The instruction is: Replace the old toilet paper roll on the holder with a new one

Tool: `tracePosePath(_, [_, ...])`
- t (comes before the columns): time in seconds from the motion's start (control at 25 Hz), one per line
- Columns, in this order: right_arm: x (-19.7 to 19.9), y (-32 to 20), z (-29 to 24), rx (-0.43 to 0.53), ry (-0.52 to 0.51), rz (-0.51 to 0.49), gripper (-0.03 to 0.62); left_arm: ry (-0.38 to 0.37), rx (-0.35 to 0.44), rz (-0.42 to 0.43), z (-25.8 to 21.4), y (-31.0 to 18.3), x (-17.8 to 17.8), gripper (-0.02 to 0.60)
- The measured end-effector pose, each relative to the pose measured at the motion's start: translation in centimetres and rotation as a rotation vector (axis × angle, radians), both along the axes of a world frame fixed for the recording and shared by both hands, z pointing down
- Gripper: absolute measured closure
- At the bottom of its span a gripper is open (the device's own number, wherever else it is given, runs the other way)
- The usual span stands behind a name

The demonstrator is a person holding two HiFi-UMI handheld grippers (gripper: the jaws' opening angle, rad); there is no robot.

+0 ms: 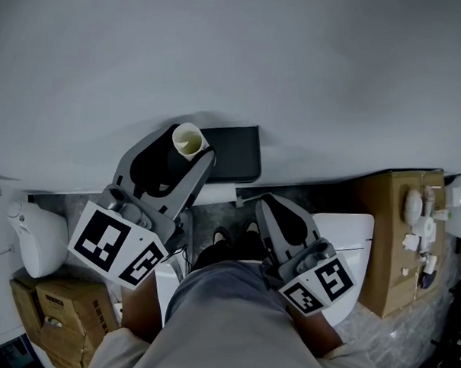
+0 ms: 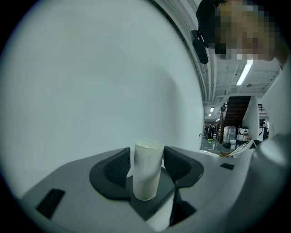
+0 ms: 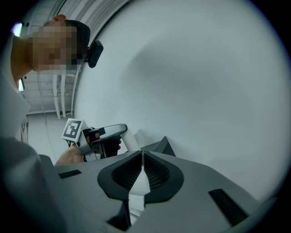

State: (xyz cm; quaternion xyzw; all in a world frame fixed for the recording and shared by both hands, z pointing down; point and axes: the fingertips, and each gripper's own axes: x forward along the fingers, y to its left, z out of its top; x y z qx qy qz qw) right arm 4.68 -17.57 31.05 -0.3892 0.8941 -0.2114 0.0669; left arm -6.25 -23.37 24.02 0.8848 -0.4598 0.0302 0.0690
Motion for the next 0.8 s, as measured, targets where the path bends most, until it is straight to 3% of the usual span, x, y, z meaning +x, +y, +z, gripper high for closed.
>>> tracePosePath(0.36, [-2.5, 0.1, -1.2, 0.088, 0.195, -0.013, 0.562, 0.042, 0.018, -0.007, -0.2, 1.5, -1.5, 0.364])
tracePosePath(0.8, [-4.0, 0.3, -2.2, 0.119, 0.210, 0.013, 0.563, 0.075, 0.036, 0.030, 0.0, 2.2, -2.0, 0.364])
